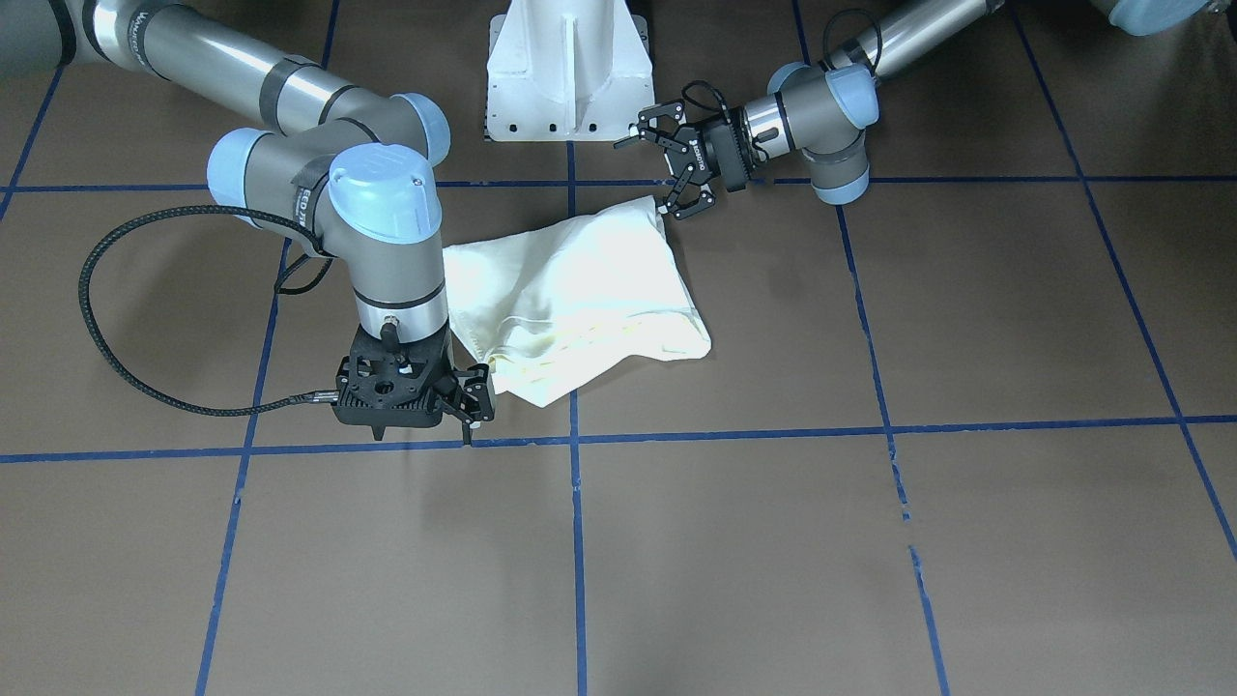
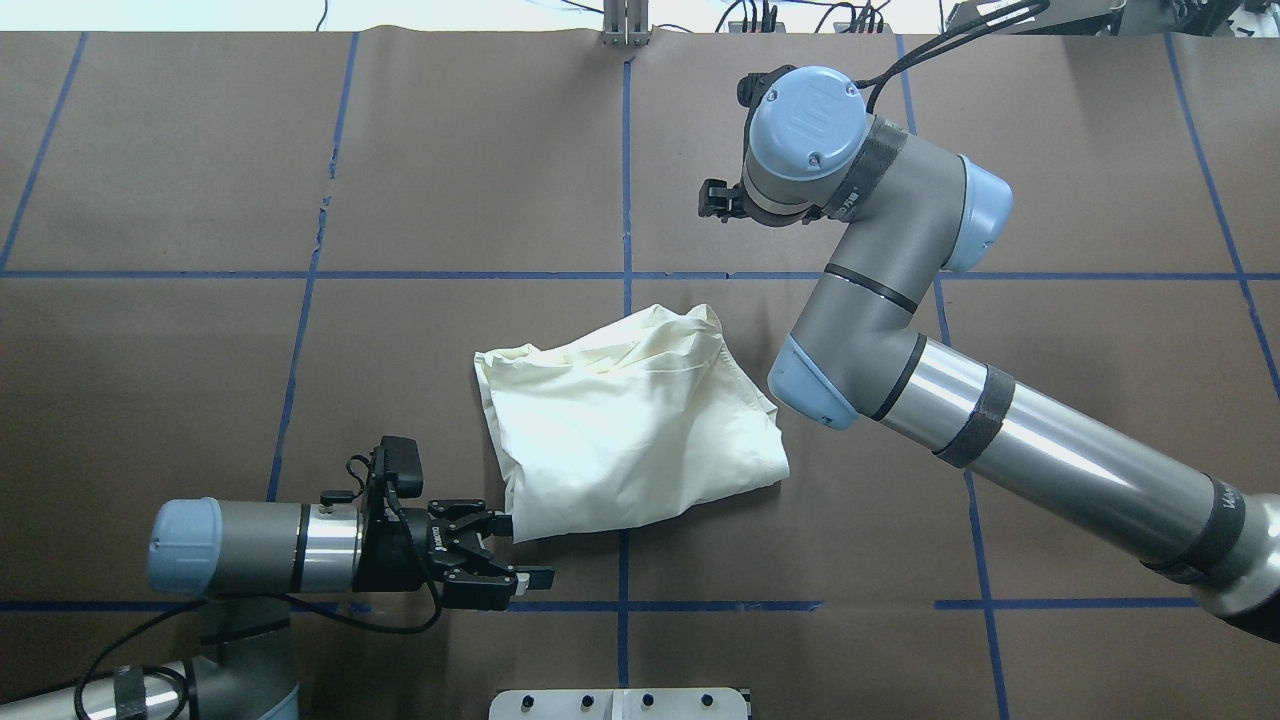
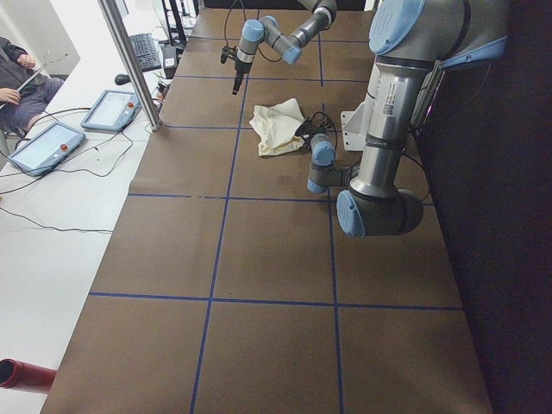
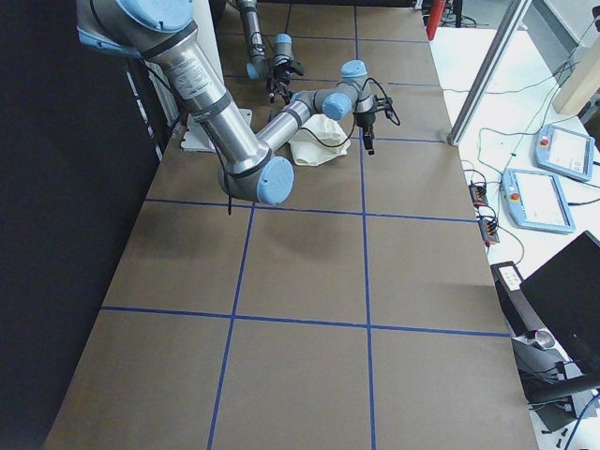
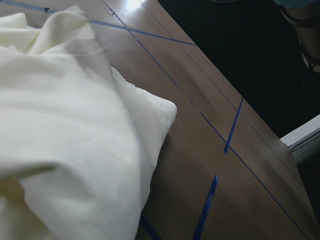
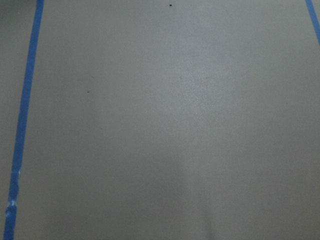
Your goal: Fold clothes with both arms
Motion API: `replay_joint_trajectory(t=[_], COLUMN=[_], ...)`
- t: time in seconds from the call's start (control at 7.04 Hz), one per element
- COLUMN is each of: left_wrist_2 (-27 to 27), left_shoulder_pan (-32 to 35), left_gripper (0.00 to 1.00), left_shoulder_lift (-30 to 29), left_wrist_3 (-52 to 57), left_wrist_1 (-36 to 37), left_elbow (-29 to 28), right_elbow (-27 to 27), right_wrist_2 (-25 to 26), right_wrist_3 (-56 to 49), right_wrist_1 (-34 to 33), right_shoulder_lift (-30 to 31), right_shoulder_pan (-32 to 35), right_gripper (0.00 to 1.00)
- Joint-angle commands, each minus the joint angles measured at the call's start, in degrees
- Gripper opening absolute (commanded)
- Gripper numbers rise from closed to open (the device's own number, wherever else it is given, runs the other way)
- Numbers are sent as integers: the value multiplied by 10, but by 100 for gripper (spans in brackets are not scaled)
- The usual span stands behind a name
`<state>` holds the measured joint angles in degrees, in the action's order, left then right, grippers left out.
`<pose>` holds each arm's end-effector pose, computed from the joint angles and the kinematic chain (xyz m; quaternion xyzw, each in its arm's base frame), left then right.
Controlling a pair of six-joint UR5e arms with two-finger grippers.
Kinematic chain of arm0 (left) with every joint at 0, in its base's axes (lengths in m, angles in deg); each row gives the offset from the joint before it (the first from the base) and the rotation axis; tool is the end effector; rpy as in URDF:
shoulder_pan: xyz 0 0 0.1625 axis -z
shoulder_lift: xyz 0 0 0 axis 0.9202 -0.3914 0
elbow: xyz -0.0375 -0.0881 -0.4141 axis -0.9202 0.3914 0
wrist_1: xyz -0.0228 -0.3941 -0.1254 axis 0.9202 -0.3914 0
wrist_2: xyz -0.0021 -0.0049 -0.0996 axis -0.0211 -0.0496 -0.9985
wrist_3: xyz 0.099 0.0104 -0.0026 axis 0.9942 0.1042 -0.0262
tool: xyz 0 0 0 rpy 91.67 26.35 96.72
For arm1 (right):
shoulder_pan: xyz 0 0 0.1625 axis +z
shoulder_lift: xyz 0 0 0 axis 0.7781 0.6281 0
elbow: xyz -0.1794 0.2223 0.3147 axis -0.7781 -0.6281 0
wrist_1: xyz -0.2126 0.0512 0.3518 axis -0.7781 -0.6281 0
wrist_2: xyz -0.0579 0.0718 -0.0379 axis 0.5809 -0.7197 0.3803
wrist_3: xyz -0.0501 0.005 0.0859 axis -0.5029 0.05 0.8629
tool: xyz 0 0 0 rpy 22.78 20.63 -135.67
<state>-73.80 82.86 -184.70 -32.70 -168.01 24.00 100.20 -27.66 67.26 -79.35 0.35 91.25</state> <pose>0.5207 -0.2638 0.3722 0.2822 0.7651 0.1786 0.5505 -0.4878 -0.5711 0.2526 0.1536 -0.3350 0.0959 0.9247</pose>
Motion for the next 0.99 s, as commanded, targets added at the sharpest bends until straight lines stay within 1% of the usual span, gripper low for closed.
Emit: replay_joint_trajectory(t=[0.0, 0.14, 0.28, 0.43, 0.57, 0.71, 0.85], left_wrist_2=[-70, -94, -91, -65, -3, 10, 43], left_shoulder_pan=[45, 66, 67, 70, 64, 64, 63], left_gripper=[100, 100, 100, 100, 100, 100, 100], left_shoulder_lift=[53, 65, 55, 28, 3, -35, -60], left_wrist_3=[-5, -14, -92, -160, -204, -253, -304], left_wrist_1=[88, 157, 235, 269, 274, 281, 281], left_elbow=[91, 144, 190, 200, 188, 154, 123], right_elbow=[0, 0, 0, 0, 0, 4, 8], right_wrist_2=[0, 0, -2, -11, -40, -91, -133], right_wrist_3=[1, 0, 0, -11, -39, -82, -105], right_wrist_1=[1, 3, 4, 4, 4, 15, 45], right_shoulder_lift=[0, 0, 0, 0, 0, 5, 30], right_shoulder_pan=[0, 0, 1, 5, 21, 46, 65], right_gripper=[100, 100, 100, 100, 100, 100, 100])
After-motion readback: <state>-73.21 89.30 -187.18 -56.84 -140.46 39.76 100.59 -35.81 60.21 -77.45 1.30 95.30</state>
